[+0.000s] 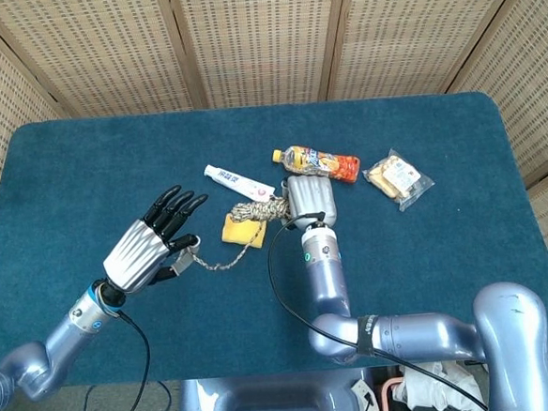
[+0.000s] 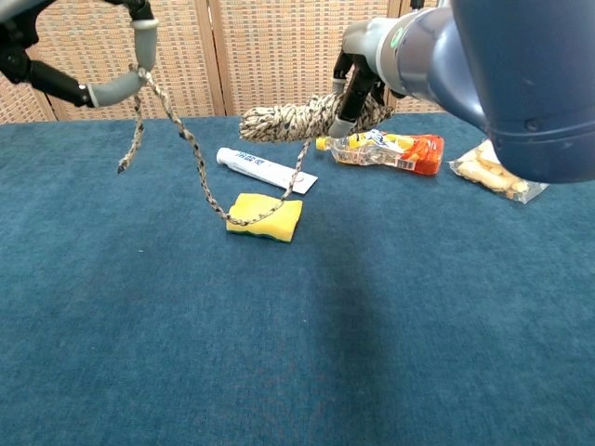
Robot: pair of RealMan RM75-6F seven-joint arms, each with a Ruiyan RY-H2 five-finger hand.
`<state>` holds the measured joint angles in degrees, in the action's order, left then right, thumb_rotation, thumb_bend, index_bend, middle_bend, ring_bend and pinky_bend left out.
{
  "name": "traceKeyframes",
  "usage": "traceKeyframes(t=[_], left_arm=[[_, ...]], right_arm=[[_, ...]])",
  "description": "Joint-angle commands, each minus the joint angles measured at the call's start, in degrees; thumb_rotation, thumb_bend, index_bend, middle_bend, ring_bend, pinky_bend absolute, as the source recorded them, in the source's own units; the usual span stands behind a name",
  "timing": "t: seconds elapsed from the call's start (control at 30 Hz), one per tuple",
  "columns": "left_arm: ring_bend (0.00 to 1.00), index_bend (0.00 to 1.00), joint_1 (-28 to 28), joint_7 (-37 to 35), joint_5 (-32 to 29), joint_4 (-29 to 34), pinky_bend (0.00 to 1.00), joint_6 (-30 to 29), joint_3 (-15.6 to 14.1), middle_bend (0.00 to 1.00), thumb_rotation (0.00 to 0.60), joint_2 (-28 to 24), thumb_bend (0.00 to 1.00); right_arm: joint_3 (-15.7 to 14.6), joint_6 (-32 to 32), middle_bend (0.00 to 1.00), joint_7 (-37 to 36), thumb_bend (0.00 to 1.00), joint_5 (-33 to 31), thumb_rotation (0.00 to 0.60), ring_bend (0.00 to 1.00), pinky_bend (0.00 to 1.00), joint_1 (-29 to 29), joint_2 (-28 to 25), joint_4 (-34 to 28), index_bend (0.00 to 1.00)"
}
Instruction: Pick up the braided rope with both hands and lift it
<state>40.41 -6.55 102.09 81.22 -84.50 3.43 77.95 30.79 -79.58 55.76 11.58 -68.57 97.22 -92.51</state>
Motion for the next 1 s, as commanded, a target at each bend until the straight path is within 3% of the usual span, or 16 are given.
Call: traceKeyframes(t=[0.03, 0.33, 0.47, 0.67, 0.87, 1.0], left_arm=[[0.0, 0.88, 1.03, -1.26, -1.29, 3.36, 0.0, 1.56, 1.57, 0.0, 0.6, -1.21, 0.6], [0.0, 0.88, 3.07, -7.25, -8.75, 7.72, 0.0, 7.16, 5.65, 0.0, 0.6, -0.81, 0.61], [0.0, 0.88, 4.55, -10.17, -15.03, 9.17, 0.0, 10.25, 9.68, 0.0, 0.6, 0.43, 0.61], [0.0, 0.89, 7.94, -13.19, -26.22, 9.12, 0.0, 14.71, 17.94, 0.0, 0.6, 3.82, 0.61], [0.0, 0.89, 10.95, -14.33, -36.93, 8.39, 0.0, 20.36, 23.63, 0.0, 0.6, 5.88, 0.61], [0.0, 0.89, 12.43, -13.69, -41.53, 6.48, 0.0, 22.05, 25.82, 0.0, 0.6, 7.6, 0.61]], right_arm=[[-0.49, 3.0, 0.87, -0.91, 0.83, 0.36, 0.6, 0.73, 0.96, 0.14, 0.36, 1.05, 0.77], [-2.58, 10.41, 0.87, -4.58, 0.83, 2.28, 0.6, 0.73, 0.96, 0.59, 2.07, 5.26, 0.77], [-3.92, 12.83, 0.87, -5.5, 0.83, 3.92, 0.6, 0.73, 0.96, 0.6, 2.39, 6.08, 0.77], [-5.53, 21.96, 0.88, -9.81, 0.83, 6.81, 0.6, 0.73, 0.96, 1.24, 1.49, 7.33, 0.77], [-6.82, 28.05, 0.88, -15.65, 0.83, 11.22, 0.6, 0.73, 0.96, 2.07, 1.29, 9.41, 0.77], [-7.9, 30.38, 0.88, -18.89, 0.83, 13.89, 0.6, 0.73, 0.96, 2.48, 1.33, 11.0, 0.77]])
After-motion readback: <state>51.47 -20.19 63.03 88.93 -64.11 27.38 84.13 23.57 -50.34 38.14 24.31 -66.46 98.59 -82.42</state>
